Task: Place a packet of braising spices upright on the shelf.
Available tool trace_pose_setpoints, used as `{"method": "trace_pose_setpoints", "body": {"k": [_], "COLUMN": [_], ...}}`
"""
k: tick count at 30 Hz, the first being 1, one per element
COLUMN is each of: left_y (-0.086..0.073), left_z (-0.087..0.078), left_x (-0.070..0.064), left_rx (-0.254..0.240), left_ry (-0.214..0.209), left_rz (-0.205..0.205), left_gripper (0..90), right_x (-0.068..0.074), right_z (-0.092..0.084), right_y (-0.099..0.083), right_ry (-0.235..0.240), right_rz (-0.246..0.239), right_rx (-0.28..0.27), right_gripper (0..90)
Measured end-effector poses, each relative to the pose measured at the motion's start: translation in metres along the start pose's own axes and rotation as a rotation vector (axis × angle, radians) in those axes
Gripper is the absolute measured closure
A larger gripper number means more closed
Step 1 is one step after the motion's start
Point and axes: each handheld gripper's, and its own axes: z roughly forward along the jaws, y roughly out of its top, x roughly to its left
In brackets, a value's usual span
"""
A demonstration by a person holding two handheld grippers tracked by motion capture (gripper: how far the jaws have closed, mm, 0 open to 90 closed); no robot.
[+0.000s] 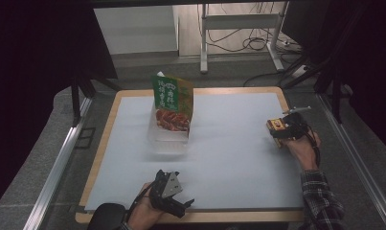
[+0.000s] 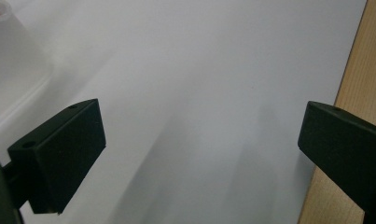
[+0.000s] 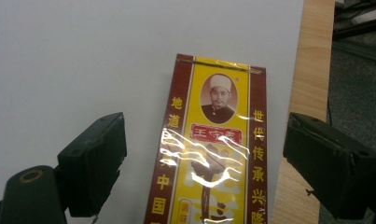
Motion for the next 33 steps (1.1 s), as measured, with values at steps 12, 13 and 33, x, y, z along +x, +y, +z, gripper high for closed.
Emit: {"method": "trace_pose_setpoints", "body": {"k": [12,13,33], "left_y": [0.0,0.0,0.0], "left_z": [0.0,0.0,-0.001], "left_x": [0.0,-0.001,0.0], "left_rx": [0.0,0.001,-0.006], "left_ry": [-0.002,-0.002,0.005], "left_rz": [0.002,0.003,0.007], "left_gripper": [0.6,0.6,0.7], "right_x": [-0.006,-0.006,0.001], "right_z": [0.017,0.018,0.0], "right_y": [-0.007,-0.008,-0.009], "right_ry": [0.01,0.008,0.047], "right_rz": [0.02,0.017,0.019], "right_rx": [0.045,0.048,0.026], "right_gripper": [19.9,21.4,31.4]}}
